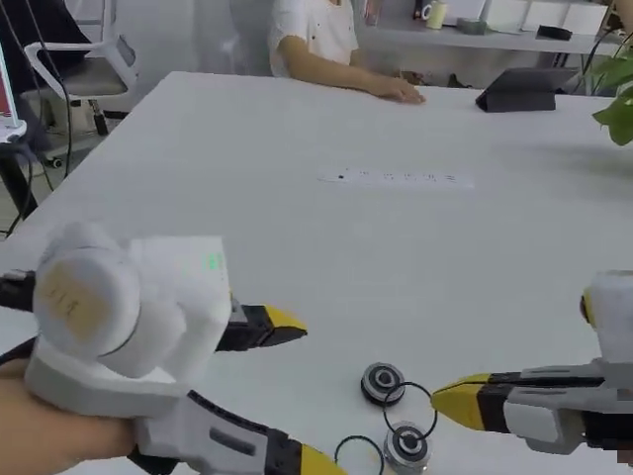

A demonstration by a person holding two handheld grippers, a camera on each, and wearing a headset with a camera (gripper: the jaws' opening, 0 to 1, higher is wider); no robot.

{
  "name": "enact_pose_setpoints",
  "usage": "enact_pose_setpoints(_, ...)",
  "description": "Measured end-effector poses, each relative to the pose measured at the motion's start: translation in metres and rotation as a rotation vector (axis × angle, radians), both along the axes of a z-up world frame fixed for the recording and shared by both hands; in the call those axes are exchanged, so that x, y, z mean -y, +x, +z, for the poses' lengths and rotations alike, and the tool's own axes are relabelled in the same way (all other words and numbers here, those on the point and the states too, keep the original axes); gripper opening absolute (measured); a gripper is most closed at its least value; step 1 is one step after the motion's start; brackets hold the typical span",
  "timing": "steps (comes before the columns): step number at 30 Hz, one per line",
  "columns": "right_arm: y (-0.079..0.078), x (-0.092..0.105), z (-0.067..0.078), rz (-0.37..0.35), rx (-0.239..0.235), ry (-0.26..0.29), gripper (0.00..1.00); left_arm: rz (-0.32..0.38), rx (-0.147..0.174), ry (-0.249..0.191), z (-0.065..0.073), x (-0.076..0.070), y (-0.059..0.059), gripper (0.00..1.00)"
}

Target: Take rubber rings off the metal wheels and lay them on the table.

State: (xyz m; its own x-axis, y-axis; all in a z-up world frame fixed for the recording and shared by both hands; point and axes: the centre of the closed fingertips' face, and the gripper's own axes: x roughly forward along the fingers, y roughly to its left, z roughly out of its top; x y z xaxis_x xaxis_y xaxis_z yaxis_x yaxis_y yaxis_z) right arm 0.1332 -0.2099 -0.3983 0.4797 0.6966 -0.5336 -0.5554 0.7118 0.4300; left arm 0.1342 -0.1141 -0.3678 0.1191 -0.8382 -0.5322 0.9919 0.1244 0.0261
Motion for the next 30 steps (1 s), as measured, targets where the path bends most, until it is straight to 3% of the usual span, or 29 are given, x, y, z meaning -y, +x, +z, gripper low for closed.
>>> enact_pose_setpoints(6, -0.002, -0.003, 0.01, -0.039, 0.023, 0.002, 0.0, 0.053, -0.001, -0.004, -0.002, -0.033, 0.0, 0.75)
enact_pose_setpoints(13, 0.001, -0.018, 0.025, -0.034, 0.066, 0.015, 0.0, 0.099, 0.0, -0.02, -0.012, -0.051, 0.003, 0.78)
enact_pose_setpoints(19, 0.01, -0.034, 0.035, 0.012, 0.107, 0.01, 0.0, 0.134, -0.017, -0.029, -0.022, -0.055, 0.008, 0.79)
enact_pose_setpoints(22, 0.013, -0.041, 0.037, 0.037, 0.102, 0.029, 0.0, 0.141, -0.023, -0.016, -0.028, -0.056, 0.008, 0.79)
enact_pose_setpoints(28, 0.023, -0.054, 0.022, 0.092, 0.091, -0.013, 0.0, 0.155, -0.039, -0.019, -0.034, -0.053, 0.009, 0.78)
enact_pose_setpoints(30, 0.025, -0.058, 0.019, 0.107, 0.101, -0.02, 0.0, 0.158, -0.03, -0.009, -0.035, -0.052, 0.01, 0.78)
